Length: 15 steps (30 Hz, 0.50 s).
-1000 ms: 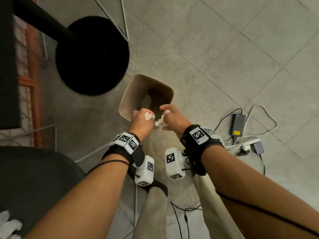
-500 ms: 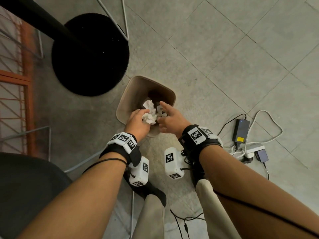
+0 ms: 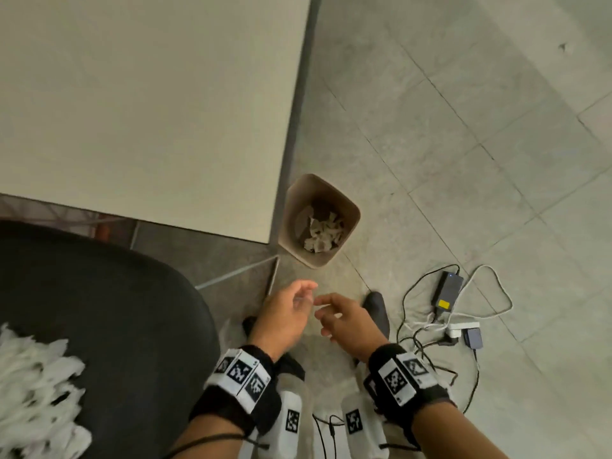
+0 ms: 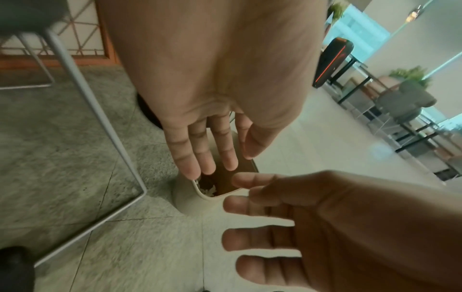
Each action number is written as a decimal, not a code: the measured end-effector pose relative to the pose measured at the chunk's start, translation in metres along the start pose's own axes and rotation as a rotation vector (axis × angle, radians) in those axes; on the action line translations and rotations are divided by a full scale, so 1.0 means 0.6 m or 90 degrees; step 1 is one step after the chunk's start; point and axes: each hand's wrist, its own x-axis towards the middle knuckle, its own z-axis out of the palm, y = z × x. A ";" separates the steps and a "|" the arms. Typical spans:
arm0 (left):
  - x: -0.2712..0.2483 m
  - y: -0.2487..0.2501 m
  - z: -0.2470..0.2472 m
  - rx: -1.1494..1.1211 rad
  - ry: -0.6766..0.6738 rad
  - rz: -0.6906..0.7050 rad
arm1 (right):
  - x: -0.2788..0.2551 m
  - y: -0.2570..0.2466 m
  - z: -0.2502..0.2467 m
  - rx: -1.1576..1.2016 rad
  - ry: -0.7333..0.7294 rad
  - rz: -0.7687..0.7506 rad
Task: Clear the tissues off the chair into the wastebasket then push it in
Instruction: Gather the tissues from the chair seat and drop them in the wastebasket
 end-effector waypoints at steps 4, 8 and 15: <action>-0.125 -0.004 -0.034 -0.098 0.042 0.018 | -0.058 -0.041 0.053 -0.129 -0.032 -0.074; -0.218 -0.039 -0.076 -0.169 0.138 0.013 | -0.083 -0.102 0.107 -0.185 -0.081 -0.129; -0.326 -0.124 -0.174 -0.257 0.331 -0.063 | -0.081 -0.187 0.221 -0.327 -0.144 -0.191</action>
